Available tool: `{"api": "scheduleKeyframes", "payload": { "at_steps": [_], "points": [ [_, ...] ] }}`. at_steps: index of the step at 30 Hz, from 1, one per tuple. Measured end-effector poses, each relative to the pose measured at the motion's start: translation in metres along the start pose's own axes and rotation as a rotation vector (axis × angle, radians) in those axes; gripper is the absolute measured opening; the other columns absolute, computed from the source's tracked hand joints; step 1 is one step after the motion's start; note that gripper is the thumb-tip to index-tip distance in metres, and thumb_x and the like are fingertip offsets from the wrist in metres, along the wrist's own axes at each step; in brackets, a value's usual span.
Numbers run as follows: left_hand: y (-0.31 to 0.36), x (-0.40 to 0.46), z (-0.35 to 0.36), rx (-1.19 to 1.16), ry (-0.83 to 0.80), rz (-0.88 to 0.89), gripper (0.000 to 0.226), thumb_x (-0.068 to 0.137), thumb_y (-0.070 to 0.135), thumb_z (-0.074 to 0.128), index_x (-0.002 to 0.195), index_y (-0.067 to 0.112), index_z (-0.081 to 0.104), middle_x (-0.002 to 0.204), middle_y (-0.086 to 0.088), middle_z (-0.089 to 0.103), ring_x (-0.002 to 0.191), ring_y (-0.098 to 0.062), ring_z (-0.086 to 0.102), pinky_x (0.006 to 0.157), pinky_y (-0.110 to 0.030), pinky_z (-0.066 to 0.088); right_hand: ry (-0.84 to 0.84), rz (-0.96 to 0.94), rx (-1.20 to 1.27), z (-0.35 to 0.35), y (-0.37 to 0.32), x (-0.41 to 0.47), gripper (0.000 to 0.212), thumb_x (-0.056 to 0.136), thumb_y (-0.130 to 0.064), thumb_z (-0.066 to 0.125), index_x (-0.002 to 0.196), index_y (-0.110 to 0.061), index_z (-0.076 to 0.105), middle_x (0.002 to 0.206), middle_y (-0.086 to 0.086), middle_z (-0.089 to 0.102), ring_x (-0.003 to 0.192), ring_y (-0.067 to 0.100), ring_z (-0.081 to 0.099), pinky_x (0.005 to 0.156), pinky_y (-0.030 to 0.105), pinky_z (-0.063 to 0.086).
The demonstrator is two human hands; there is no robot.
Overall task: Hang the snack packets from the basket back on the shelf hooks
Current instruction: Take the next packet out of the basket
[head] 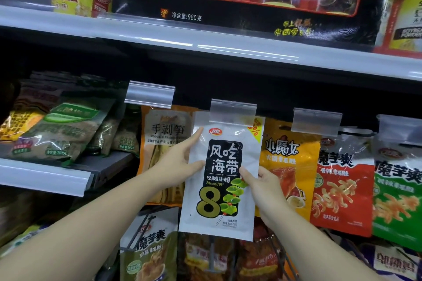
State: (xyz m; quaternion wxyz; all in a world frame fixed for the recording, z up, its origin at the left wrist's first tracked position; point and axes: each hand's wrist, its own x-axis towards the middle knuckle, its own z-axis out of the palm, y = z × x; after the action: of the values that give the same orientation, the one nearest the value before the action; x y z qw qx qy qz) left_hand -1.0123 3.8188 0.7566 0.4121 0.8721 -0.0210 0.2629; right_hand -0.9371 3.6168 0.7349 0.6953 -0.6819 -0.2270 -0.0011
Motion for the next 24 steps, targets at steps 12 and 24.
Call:
{"api": "scheduleKeyframes", "payload": {
  "at_steps": [12,24],
  "points": [
    [-0.018,0.022,0.012,0.114,0.116,-0.026,0.078,0.09,0.025,0.063,0.149,0.041,0.015,0.149,0.009,0.039,0.123,-0.031,0.053,0.1,-0.041,0.048,0.007,-0.025,-0.056,0.009,0.015,0.03,0.004,0.095,-0.023,0.058,0.095,-0.027,0.059,0.089,-0.017,0.063,0.082,-0.005,0.055,0.076,0.026,0.041],
    [-0.024,-0.002,0.011,0.162,0.168,0.024,0.084,0.086,0.018,0.068,0.15,0.036,0.016,0.135,0.001,0.046,0.115,-0.014,0.054,0.104,-0.033,0.044,0.115,-0.017,-0.283,0.001,0.008,0.01,0.03,0.083,-0.03,0.072,0.101,-0.008,0.061,0.092,0.003,0.068,0.082,0.018,0.065,0.072,0.032,0.051]
  ]
}}
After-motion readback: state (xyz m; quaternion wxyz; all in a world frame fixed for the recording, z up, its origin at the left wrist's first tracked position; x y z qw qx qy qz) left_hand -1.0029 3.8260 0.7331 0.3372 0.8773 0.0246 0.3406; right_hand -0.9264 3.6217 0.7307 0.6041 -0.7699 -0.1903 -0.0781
